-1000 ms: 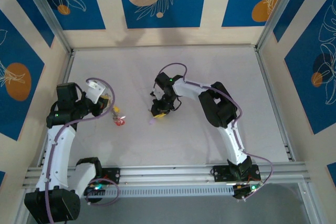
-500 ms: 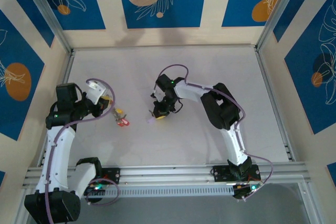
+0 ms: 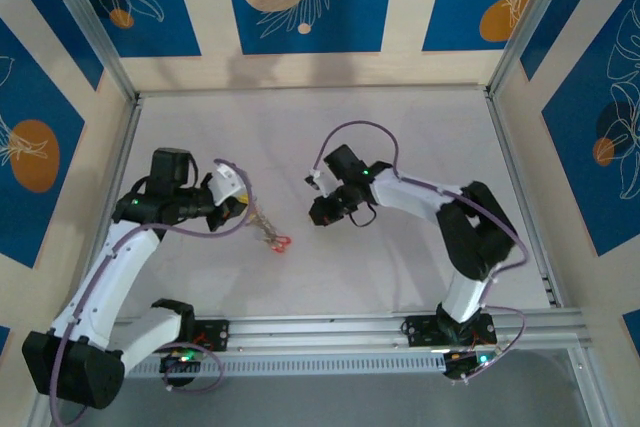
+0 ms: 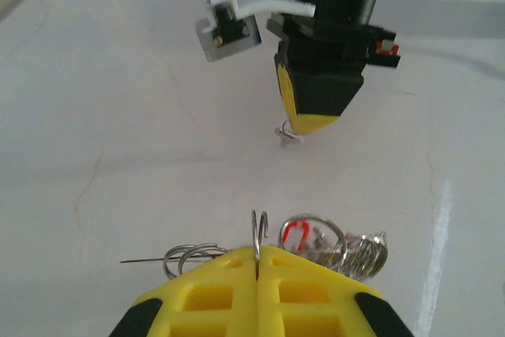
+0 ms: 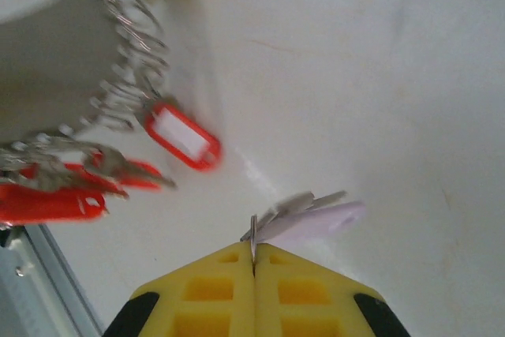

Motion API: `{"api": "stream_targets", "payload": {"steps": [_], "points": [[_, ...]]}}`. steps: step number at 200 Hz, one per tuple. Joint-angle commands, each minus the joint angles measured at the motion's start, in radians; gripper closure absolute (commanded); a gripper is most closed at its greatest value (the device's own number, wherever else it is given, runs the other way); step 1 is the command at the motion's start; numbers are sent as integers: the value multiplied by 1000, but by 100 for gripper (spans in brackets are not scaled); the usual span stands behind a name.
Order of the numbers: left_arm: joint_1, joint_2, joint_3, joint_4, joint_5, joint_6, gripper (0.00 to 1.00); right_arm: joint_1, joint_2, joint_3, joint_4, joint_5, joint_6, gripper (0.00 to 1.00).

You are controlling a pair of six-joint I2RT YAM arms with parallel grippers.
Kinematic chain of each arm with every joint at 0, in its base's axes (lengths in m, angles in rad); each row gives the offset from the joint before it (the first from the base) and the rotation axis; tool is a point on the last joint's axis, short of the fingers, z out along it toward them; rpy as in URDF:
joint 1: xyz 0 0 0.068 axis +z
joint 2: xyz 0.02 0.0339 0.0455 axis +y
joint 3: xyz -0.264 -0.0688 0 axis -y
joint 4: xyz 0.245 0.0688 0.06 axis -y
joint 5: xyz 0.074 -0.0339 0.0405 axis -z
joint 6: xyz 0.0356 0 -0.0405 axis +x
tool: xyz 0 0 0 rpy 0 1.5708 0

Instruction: Put the keys on the keyring

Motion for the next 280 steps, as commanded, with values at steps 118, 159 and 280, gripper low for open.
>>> {"api": "stream_targets", "payload": {"steps": [118, 159, 280], "points": [[-377, 249, 101, 216, -94, -17, 100, 26, -498, -346, 470, -151, -363, 100], [-418, 262, 103, 256, -151, -49, 100, 49, -480, -348, 459, -101, -358, 100], [-420, 234, 103, 232, -240, -22, 100, 1, -484, -341, 361, -24, -396, 100]]}}
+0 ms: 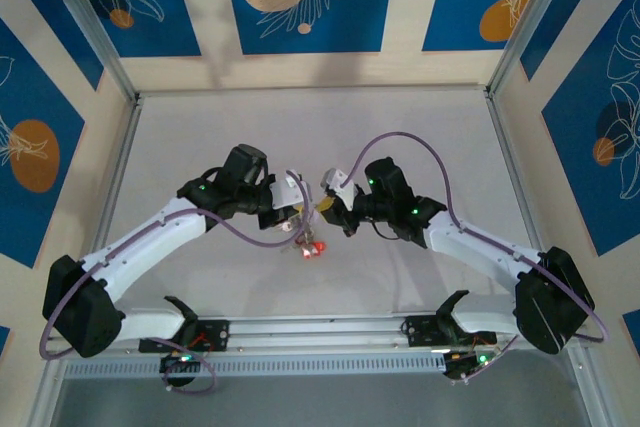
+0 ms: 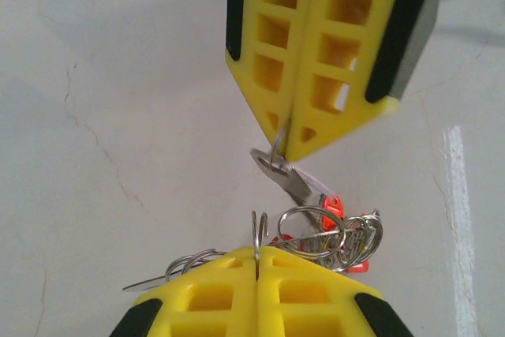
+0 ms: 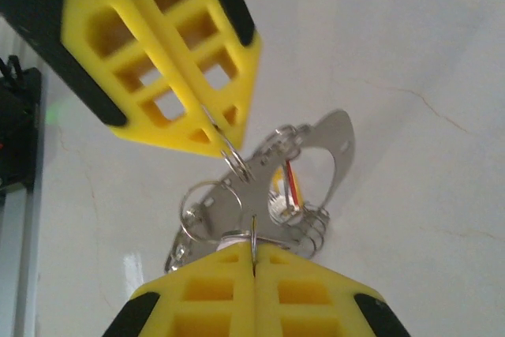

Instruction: Put the keys on the keyring

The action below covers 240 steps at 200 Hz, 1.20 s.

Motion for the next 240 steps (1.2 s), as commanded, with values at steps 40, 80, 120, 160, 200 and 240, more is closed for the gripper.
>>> {"api": "stream_targets", "payload": {"steps": [40, 80, 120, 160, 200, 240], "points": [[-17, -9, 22, 43, 10, 11, 100, 15, 32, 46, -24, -41, -46, 100], [-21, 8, 30, 46, 11, 1, 100, 20, 53, 68, 5, -49, -41, 100], [-36, 11, 20, 75, -25, -11, 100, 20, 62, 82, 24, -66, -35, 100], [-36, 15, 29, 80, -26, -20, 100, 20, 69, 84, 28, -75, -28, 100], [-41, 19, 36, 66, -4, -3, 100, 15, 70, 85, 38, -68, -3, 100], [-45, 21, 42, 61, -7, 0, 100, 1, 79, 87, 61, -70, 41, 100]]}}
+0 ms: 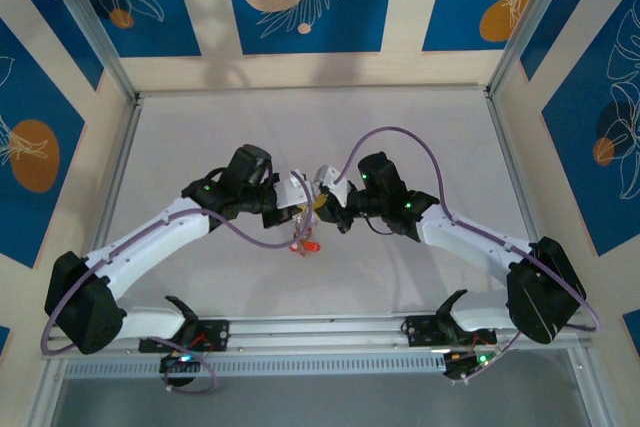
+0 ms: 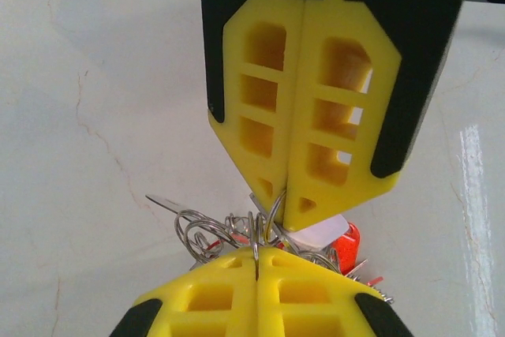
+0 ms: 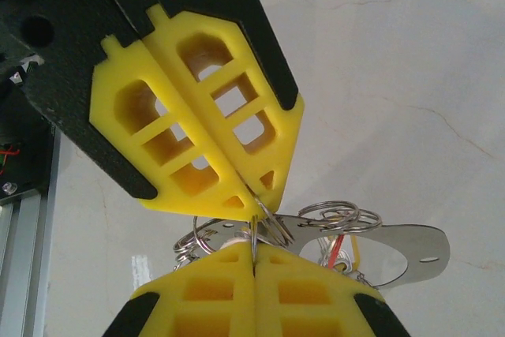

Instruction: Put the keys on the keyring

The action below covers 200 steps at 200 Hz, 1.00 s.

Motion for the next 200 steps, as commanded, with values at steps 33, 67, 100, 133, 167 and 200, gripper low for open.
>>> {"api": "stream_targets", "payload": {"steps": [33, 67, 100, 133, 167, 200], "points": [[-26, 2, 48, 21, 32, 9, 100, -20, 37, 42, 33, 6, 69, 100], [-29, 3, 52, 15, 40, 25, 100, -40, 45, 45, 32, 4, 113, 100], [-29, 2, 47, 27, 42, 25, 100, -65, 45, 33, 54, -23, 148, 100], [-29, -8, 47, 36, 91, 33, 100, -93, 35, 4, 77, -104, 154, 100], [-26, -13, 36, 49, 121, 19, 100, -105, 8, -32, 113, -141, 149, 88], [-21, -19, 21, 64, 128, 5, 100, -120, -27, -62, 123, -152, 121, 80]]}}
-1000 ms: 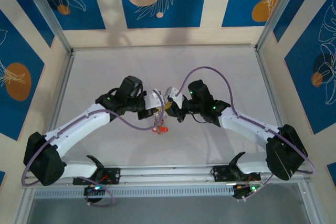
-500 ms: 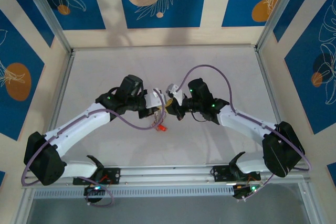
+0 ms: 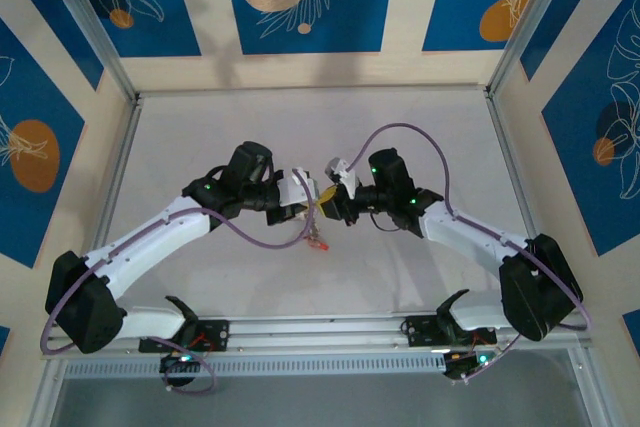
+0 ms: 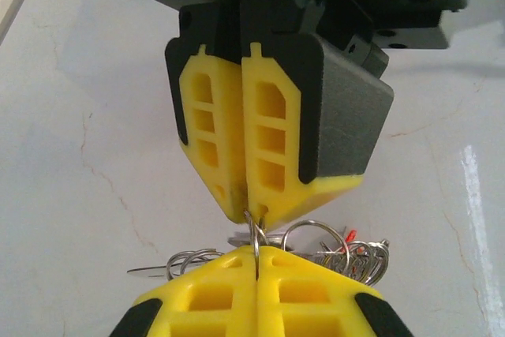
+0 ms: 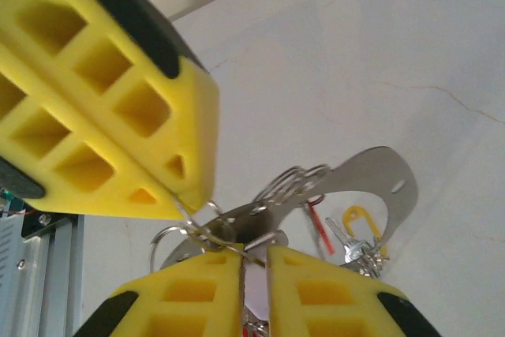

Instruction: Put the keys on the keyring

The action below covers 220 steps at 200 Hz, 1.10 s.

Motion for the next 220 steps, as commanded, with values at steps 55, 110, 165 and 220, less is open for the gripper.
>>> {"api": "stream_targets", "payload": {"steps": [55, 110, 165, 220], "points": [[2, -28, -21, 62, 127, -30, 100, -20, -110, -45, 16, -3, -155, 70], [9, -16, -22, 78, 164, -46, 100, -20, -147, -92, 45, 10, -319, 68], [14, -14, -25, 77, 178, -45, 100, -22, -186, -117, 40, -1, -412, 67], [14, -7, -27, 88, 240, -43, 100, -18, -151, -106, 95, -35, -432, 70]]}}
